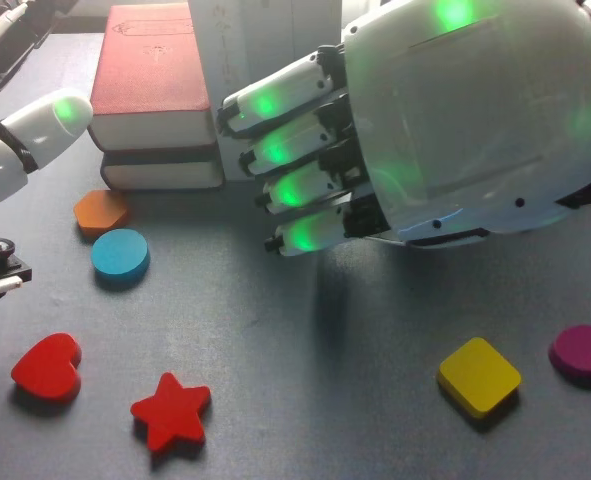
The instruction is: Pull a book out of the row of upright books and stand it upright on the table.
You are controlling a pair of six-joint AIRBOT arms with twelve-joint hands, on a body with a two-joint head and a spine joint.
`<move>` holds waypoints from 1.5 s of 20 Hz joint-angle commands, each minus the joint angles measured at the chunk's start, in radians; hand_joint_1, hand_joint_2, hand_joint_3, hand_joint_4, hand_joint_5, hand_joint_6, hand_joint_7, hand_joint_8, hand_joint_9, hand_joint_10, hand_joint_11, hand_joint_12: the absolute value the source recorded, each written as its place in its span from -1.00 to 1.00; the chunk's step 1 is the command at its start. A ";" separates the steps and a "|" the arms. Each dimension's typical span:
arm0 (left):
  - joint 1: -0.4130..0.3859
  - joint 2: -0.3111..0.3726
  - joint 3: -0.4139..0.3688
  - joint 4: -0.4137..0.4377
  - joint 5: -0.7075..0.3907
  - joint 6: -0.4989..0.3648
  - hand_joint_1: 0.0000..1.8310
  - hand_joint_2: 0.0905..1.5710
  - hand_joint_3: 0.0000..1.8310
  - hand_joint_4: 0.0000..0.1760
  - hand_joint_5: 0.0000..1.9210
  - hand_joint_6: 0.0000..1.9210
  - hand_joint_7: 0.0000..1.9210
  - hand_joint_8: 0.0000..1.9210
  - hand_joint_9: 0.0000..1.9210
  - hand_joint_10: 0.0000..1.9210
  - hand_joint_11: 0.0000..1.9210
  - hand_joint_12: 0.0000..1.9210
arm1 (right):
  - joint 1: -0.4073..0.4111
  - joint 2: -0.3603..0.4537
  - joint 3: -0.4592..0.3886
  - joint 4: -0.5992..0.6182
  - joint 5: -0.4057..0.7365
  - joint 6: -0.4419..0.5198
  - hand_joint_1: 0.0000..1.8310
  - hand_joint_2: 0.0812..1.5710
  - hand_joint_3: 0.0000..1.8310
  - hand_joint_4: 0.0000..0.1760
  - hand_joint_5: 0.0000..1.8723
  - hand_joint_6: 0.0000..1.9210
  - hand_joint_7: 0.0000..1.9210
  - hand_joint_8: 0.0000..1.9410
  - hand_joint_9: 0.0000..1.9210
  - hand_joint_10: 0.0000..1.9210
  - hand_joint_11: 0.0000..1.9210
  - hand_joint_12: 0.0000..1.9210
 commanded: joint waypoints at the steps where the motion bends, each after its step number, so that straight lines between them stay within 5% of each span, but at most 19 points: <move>1: -0.005 -0.006 0.007 -0.020 -0.125 -0.009 -0.68 0.73 -1.00 -0.07 -0.91 -0.99 -1.00 -1.00 -1.00 -1.00 -1.00 -1.00 | 0.020 0.000 -0.004 0.078 -0.034 -0.017 0.23 0.74 -1.00 -1.00 -0.43 0.40 -0.42 1.00 -0.64 1.00 -0.92 1.00; 3: -0.005 -0.008 0.009 -0.020 -0.125 -0.009 -0.66 0.73 -1.00 -0.25 -0.90 -0.99 -1.00 -1.00 -1.00 -1.00 -1.00 -1.00 | 0.026 0.002 -0.004 0.084 -0.024 -0.019 0.23 0.74 -1.00 -1.00 -0.43 0.40 -0.42 1.00 -0.64 1.00 -0.92 1.00; 7: -0.005 -0.016 0.017 -0.023 -0.123 -0.009 -0.67 0.74 -1.00 -0.02 -0.91 -1.00 -1.00 -1.00 -1.00 -1.00 -1.00 -1.00 | 0.026 0.007 -0.004 0.112 -0.001 -0.031 0.23 0.74 -1.00 -1.00 -0.43 0.40 -0.42 1.00 -0.64 1.00 -0.92 1.00; 8: -0.005 -0.018 0.019 -0.023 -0.121 -0.009 -0.66 0.75 -1.00 -0.15 -0.91 -1.00 -1.00 -1.00 -1.00 -1.00 -1.00 -1.00 | 0.026 0.009 -0.004 0.117 0.003 -0.032 0.23 0.74 -1.00 -1.00 -0.43 0.40 -0.42 1.00 -0.64 1.00 -0.92 1.00; 11: -0.005 -0.028 0.027 -0.025 -0.116 -0.010 -0.67 0.74 -1.00 -0.07 -0.90 -1.00 -1.00 -1.00 -1.00 -1.00 -1.00 -1.00 | 0.026 0.022 -0.005 0.141 0.023 -0.032 0.23 0.74 -1.00 -1.00 -0.43 0.40 -0.42 1.00 -0.64 1.00 -0.92 1.00; 16: -0.005 -0.036 0.035 -0.034 -0.111 -0.010 -0.68 0.76 -1.00 -0.22 -0.90 -1.00 -1.00 -1.00 -1.00 -1.00 -1.00 -1.00 | 0.026 0.045 -0.008 0.164 0.042 -0.032 0.23 0.74 -1.00 -1.00 -0.43 0.40 -0.42 1.00 -0.64 1.00 -0.92 1.00; 17: -0.006 -0.037 0.036 -0.035 -0.111 -0.010 -0.68 0.76 -1.00 -0.10 -0.91 -1.00 -1.00 -1.00 -1.00 -1.00 -1.00 -1.00 | 0.026 0.048 -0.008 0.165 0.042 -0.028 0.23 0.74 -1.00 -1.00 -0.43 0.40 -0.42 1.00 -0.64 1.00 -0.92 1.00; 26: -0.023 -0.051 0.057 -0.040 -0.108 -0.010 -0.69 0.75 -1.00 -0.18 -0.90 -1.00 -1.00 -1.00 -1.00 -1.00 -1.00 -1.00 | 0.068 0.096 -0.018 0.200 0.079 -0.007 0.23 0.74 -1.00 -1.00 -0.43 0.40 -0.42 1.00 -0.64 1.00 -0.92 1.00; 28: -0.023 -0.053 0.058 -0.042 -0.108 -0.010 -0.68 0.75 -1.00 -0.03 -0.89 -0.99 -1.00 -1.00 -1.00 -1.00 -1.00 -1.00 | 0.073 0.103 -0.018 0.200 0.091 0.017 0.23 0.74 -1.00 -1.00 -0.43 0.40 -0.42 1.00 -0.64 1.00 -0.92 1.00; 30: -0.024 -0.055 0.060 -0.045 -0.108 -0.010 -0.59 0.74 -1.00 -0.26 -0.87 -0.99 -1.00 -1.00 -1.00 -1.00 -1.00 -1.00 | 0.075 0.110 -0.020 0.200 0.096 0.023 0.23 0.74 -1.00 -1.00 -0.43 0.40 -0.42 1.00 -0.64 1.00 -0.92 1.00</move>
